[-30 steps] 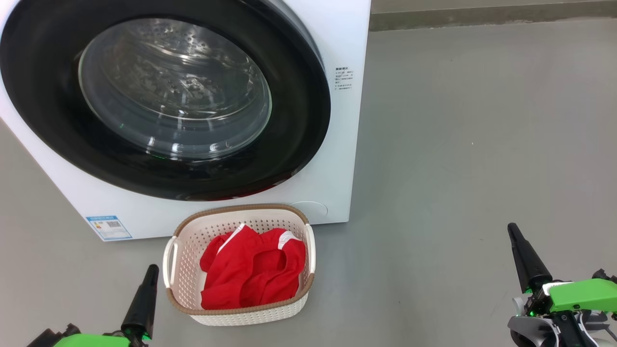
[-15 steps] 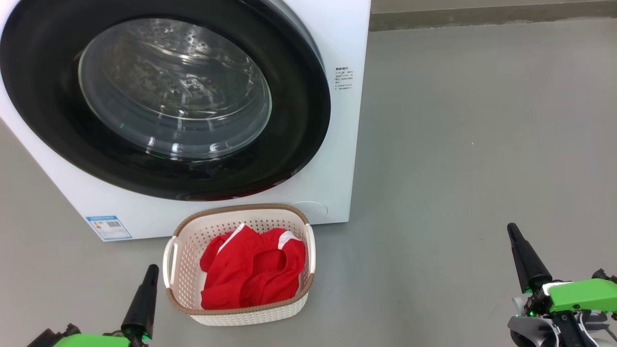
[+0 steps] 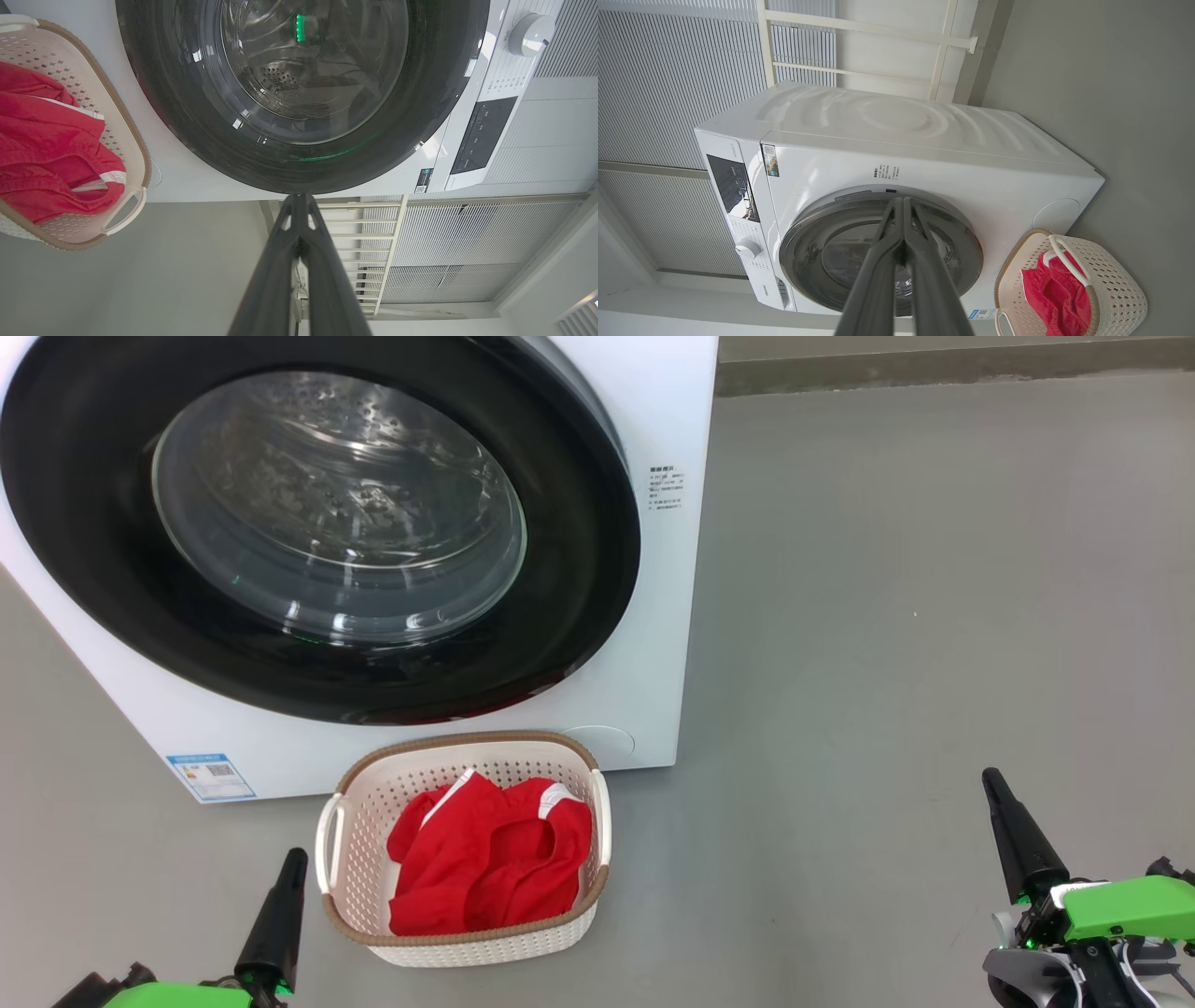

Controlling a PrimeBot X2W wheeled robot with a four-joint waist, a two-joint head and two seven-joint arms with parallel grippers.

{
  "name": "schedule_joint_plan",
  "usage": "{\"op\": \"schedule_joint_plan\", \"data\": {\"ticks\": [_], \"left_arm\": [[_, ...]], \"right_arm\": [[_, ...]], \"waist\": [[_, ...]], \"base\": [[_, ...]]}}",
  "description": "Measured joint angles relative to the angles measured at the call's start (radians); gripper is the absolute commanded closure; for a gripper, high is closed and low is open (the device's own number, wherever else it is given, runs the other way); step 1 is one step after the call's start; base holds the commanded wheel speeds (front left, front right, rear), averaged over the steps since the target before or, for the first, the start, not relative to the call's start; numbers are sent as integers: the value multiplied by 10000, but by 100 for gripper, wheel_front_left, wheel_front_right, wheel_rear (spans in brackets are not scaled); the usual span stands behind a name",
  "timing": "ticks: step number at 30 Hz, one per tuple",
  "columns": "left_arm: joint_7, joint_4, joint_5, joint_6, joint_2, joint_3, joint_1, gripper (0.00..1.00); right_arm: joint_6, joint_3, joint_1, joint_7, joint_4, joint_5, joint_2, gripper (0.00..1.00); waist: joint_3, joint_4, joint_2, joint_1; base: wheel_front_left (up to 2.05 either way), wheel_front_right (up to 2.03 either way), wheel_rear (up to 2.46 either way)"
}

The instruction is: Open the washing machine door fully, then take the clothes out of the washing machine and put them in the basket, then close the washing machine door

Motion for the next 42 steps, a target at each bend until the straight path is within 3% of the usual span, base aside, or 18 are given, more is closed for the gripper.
{"op": "schedule_joint_plan", "data": {"ticks": [42], "left_arm": [[0, 0, 0, 0, 0, 0, 0, 100]], "right_arm": [[0, -27, 0, 31, 2, -19, 25, 100]], "waist": [[0, 0, 0, 0]], "base": [[0, 0, 0]]}}
